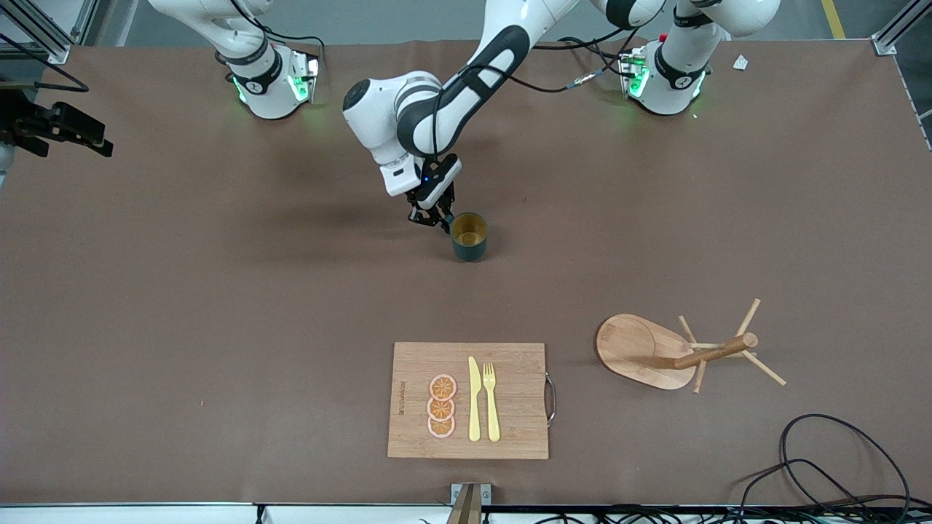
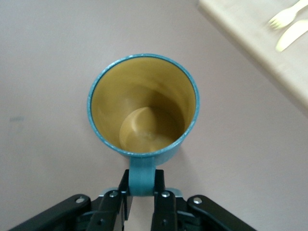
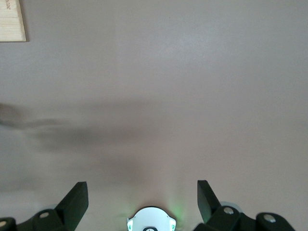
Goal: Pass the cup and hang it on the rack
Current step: 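Carry the mug with the left gripper to the wooden rack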
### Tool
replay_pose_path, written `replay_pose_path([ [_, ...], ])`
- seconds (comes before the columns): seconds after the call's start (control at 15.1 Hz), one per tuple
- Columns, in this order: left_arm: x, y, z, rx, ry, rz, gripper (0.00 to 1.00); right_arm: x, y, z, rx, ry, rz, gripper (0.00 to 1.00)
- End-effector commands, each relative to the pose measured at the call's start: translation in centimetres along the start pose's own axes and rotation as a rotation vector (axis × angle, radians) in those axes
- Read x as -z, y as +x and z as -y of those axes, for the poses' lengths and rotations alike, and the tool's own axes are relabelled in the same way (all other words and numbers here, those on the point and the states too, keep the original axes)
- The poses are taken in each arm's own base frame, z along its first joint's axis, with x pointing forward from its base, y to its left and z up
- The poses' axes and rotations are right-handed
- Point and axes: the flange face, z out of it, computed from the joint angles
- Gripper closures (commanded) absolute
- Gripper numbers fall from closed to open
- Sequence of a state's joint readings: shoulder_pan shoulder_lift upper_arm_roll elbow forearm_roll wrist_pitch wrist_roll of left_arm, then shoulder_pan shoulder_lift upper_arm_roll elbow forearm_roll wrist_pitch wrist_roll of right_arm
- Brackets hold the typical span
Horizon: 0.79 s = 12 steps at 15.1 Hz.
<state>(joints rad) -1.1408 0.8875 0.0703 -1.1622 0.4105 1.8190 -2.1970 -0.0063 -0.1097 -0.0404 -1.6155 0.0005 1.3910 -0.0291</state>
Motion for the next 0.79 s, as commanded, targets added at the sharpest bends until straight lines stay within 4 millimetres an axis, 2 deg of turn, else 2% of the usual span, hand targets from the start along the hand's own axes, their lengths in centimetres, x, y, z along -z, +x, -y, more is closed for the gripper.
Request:
replay_pose_path([
  [0.0,3.4,8.3,-2.4,0.005,0.014,0.084,0.99,-0.1,-0.5,-0.1,-0.006,0.016,-0.011,0.0],
  [0.13,5.8,15.0,-3.9,-0.015,0.004,0.175,0.99,0.0,-0.5,-0.3,-0.011,0.015,-0.006,0.0],
  [0.2,6.4,18.4,-4.5,-0.02,0.005,0.235,0.99,0.9,-0.6,-0.2,-0.013,0.015,-0.026,0.0],
  [0.33,7.0,26.5,-5.3,-0.01,-0.003,0.369,0.99,2.5,-0.7,-0.1,-0.011,0.016,-0.054,0.0],
  [0.4,7.1,29.4,-5.5,-0.006,-0.014,0.426,0.99,2.8,-0.8,0.0,-0.008,0.017,-0.054,0.0],
  [0.53,6.4,35.9,-5.5,0.003,-0.037,0.526,0.99,3.3,-0.8,0.0,-0.01,0.021,-0.065,0.0],
  [0.73,4.1,43.7,-5.1,0.024,-0.081,0.678,0.99,4.2,-0.8,-0.1,-0.011,0.052,-0.051,0.0],
])
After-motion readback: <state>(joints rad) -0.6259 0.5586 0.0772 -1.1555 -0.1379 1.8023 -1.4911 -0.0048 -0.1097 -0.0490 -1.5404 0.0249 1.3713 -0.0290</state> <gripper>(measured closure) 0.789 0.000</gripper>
